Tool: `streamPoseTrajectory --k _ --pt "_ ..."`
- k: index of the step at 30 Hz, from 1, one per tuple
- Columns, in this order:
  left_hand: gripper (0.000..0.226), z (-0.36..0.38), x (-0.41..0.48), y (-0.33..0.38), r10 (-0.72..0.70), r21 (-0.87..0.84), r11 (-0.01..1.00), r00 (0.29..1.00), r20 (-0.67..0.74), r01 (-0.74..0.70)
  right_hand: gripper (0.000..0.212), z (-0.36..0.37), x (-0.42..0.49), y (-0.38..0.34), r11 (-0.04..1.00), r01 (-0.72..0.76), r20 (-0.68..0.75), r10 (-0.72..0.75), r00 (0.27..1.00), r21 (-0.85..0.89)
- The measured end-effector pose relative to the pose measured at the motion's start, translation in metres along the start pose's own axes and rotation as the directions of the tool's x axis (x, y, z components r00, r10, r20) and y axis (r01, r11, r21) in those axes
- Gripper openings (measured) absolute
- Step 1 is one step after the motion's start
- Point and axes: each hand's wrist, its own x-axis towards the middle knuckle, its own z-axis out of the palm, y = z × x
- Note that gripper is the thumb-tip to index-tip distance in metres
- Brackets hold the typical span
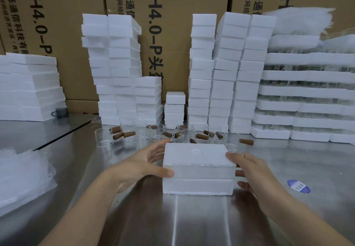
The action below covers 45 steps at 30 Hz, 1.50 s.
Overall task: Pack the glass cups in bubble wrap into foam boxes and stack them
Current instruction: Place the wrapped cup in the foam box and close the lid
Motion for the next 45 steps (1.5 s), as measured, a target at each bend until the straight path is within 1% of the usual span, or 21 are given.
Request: streamPoseTrajectory --k 5,10,12,15,16,17,19,20,21,22,24,25,27,28,30,34,36,39,41,43,45 --pt "0.107 0.004 -0.003 0.004 -0.026 0.011 1.0 1.0 -0.016 0.026 0.051 0.001 -0.003 0.002 1.0 -0.019 0.043 0.018 0.999 0.021" --pt "0.11 0.002 -0.003 0.001 -0.034 0.006 0.999 0.999 0.007 0.034 0.061 0.002 -0.002 0.004 0.997 -0.006 0.085 -0.001 0.996 0.074" --pt "0.111 0.001 -0.003 0.001 -0.04 0.002 0.999 0.999 0.016 0.04 0.058 0.003 0.0 0.006 0.993 -0.015 0.097 0.003 0.995 0.114" --pt "0.119 0.001 -0.001 -0.003 -0.055 -0.019 0.998 0.997 0.05 0.056 0.039 0.004 0.001 0.01 0.986 -0.014 0.115 -0.005 0.993 0.166" --pt "0.117 0.004 -0.001 -0.001 -0.066 -0.067 0.995 0.997 0.046 0.069 0.034 0.004 0.001 0.01 0.985 -0.007 0.12 -0.014 0.993 0.173" --pt "0.107 0.007 0.0 0.0 -0.076 -0.148 0.986 0.997 0.023 0.079 0.03 0.004 0.0 0.009 0.984 0.003 0.126 -0.026 0.992 0.179" --pt "0.074 0.013 0.004 0.003 -0.114 -0.338 0.937 0.992 -0.061 0.087 0.025 0.005 -0.002 0.007 0.981 0.026 0.136 -0.053 0.989 0.19" --pt "0.062 0.016 0.007 0.006 -0.14 -0.391 0.916 0.985 -0.103 0.089 0.023 0.006 -0.003 0.006 0.981 0.039 0.136 -0.065 0.989 0.19" --pt "0.056 0.019 0.009 0.007 -0.157 -0.385 0.918 0.978 -0.137 0.094 0.021 0.008 -0.004 0.005 0.981 0.052 0.133 -0.077 0.988 0.184" --pt "0.054 0.021 0.01 0.006 -0.167 -0.35 0.931 0.973 -0.161 0.102 0.019 0.009 -0.006 0.004 0.983 0.063 0.131 -0.086 0.988 0.175" --pt "0.058 0.024 0.01 0.002 -0.19 -0.307 0.942 0.968 -0.163 0.134 0.019 0.012 -0.009 0.003 0.984 0.074 0.128 -0.095 0.987 0.159" --pt "0.056 0.024 0.01 0.0 -0.198 -0.3 0.942 0.969 -0.146 0.148 0.02 0.013 -0.009 0.003 0.985 0.075 0.126 -0.095 0.987 0.154" --pt "0.041 0.024 0.006 0.0 -0.199 -0.283 0.945 0.974 -0.107 0.162 0.022 0.012 -0.01 0.003 0.985 0.059 0.131 -0.081 0.988 0.162" --pt "0.034 0.025 0.005 0.001 -0.204 -0.28 0.946 0.972 -0.114 0.166 0.022 0.012 -0.01 0.003 0.985 0.042 0.138 -0.066 0.988 0.167" --pt "0.029 0.028 0.004 0.005 -0.228 -0.275 0.945 0.959 -0.171 0.176 0.021 0.01 -0.01 0.003 0.985 0.01 0.145 -0.035 0.989 0.171" --pt "0.031 0.045 0.002 0.01 -0.272 -0.217 0.953 0.914 -0.3 0.213 0.015 0.006 -0.009 0.004 0.983 -0.043 0.153 0.015 0.988 0.178" --pt "0.03 0.055 0.002 0.013 -0.276 -0.233 0.952 0.89 -0.363 0.201 0.012 0.003 -0.009 0.003 0.979 -0.061 0.158 0.03 0.987 0.193" --pt "0.02 0.062 0.004 0.019 -0.223 -0.309 0.946 0.88 -0.42 0.092 0.029 0.002 -0.005 -0.002 0.97 -0.091 0.141 0.06 0.988 0.224" --pt "0.021 0.06 0.002 0.024 -0.18 -0.344 0.939 0.882 -0.435 0.022 0.035 0.0 -0.003 -0.005 0.956 -0.114 0.153 0.074 0.985 0.272" --pt "0.024 0.058 0.0 0.026 -0.147 -0.362 0.932 0.879 -0.453 -0.031 0.049 -0.001 -0.007 -0.008 0.941 -0.15 0.223 0.083 0.971 0.304" --pt "0.024 0.057 -0.003 0.03 -0.138 -0.391 0.917 0.856 -0.499 -0.08 0.063 -0.004 -0.011 -0.009 0.922 -0.204 0.327 0.091 0.941 0.33"
